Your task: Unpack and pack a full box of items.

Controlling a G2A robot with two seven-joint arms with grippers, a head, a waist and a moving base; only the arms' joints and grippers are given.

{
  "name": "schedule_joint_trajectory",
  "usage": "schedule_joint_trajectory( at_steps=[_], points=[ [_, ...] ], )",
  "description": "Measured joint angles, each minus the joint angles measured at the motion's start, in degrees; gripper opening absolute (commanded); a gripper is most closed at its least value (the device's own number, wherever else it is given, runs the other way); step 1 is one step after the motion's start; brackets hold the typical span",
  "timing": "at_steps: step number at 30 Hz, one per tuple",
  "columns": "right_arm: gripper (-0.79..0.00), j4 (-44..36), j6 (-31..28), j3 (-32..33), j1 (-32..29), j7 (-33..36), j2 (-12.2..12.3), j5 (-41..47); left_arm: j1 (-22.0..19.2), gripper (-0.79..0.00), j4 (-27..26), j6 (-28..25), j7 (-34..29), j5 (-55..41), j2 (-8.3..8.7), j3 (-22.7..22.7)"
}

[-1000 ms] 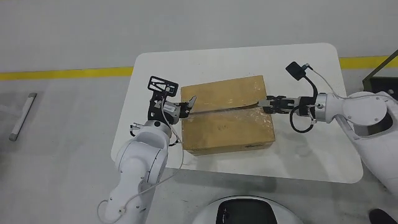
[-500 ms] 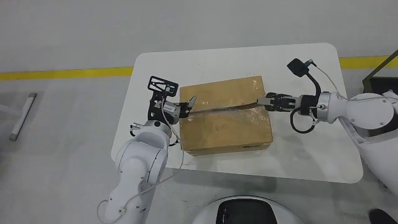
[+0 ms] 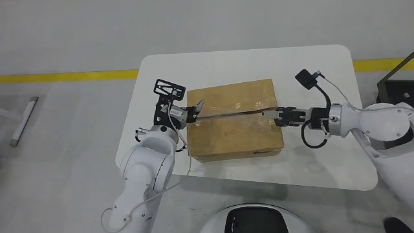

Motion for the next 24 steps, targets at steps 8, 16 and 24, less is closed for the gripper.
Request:
schedule_joint_trajectory(
  at_steps=[8,16,24],
  points=[
    [-0.194,2.14,1.93,-5.21,3.56,-0.6,-0.46,-4.79,0.0,0.0,0.0,0.0,0.0,0.0,0.0,0.0],
    [-0.145,4.92,2.93,-9.16,7.07,-0.77,-1.03,-7.55,0.0,0.0,0.0,0.0,0.0,0.0,0.0,0.0],
    [-0.175,5.98,-0.24,-11.14,8.31,-2.15,-1.73,-4.17,0.0,0.0,0.0,0.0,0.0,0.0,0.0,0.0]
  ],
)
